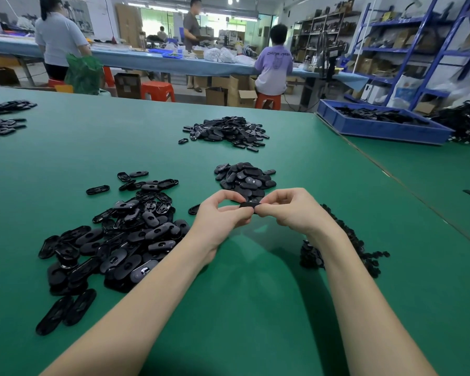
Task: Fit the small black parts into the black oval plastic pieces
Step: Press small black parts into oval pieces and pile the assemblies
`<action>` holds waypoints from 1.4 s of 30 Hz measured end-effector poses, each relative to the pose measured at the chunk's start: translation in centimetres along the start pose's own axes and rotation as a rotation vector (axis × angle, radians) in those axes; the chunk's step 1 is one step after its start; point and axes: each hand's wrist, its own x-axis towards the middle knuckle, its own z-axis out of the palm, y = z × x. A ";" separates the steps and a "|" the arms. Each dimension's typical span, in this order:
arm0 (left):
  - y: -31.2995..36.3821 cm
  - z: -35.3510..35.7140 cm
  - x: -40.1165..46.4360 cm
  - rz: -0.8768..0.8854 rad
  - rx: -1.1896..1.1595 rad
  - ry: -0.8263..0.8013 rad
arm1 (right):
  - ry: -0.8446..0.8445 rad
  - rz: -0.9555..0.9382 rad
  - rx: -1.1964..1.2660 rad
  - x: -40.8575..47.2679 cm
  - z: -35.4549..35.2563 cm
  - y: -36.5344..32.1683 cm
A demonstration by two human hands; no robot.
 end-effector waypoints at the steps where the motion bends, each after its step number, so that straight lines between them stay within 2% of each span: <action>1: 0.0 -0.1 0.0 0.000 0.000 0.001 | 0.005 -0.004 -0.004 0.1 0.1 0.0; 12: 0.1 -0.5 0.0 0.074 0.134 0.056 | 0.142 -0.009 -0.066 0.4 2.1 -0.2; 15: 0.5 -1.3 0.1 0.201 0.272 0.000 | 0.066 0.014 0.057 0.3 1.4 -0.2; 18: 1.0 -2.0 0.4 0.346 0.525 -0.033 | -0.022 0.103 0.150 -0.1 0.1 0.1; 20: 1.1 -2.1 0.9 0.422 0.617 0.019 | -0.069 0.159 0.151 -0.2 -0.4 0.3; 23: 1.4 -1.5 2.9 0.476 0.611 0.135 | -0.063 0.206 0.094 -0.1 -0.5 0.4; 29: 2.1 1.2 9.1 0.326 0.721 0.251 | -0.101 0.254 0.027 -0.1 0.1 0.6; 35: 1.4 1.8 11.6 0.128 0.792 0.270 | -0.119 0.248 0.016 0.1 0.1 0.6; 42: 1.3 2.0 10.7 0.200 0.749 0.284 | -0.116 0.232 -0.018 0.4 0.5 0.8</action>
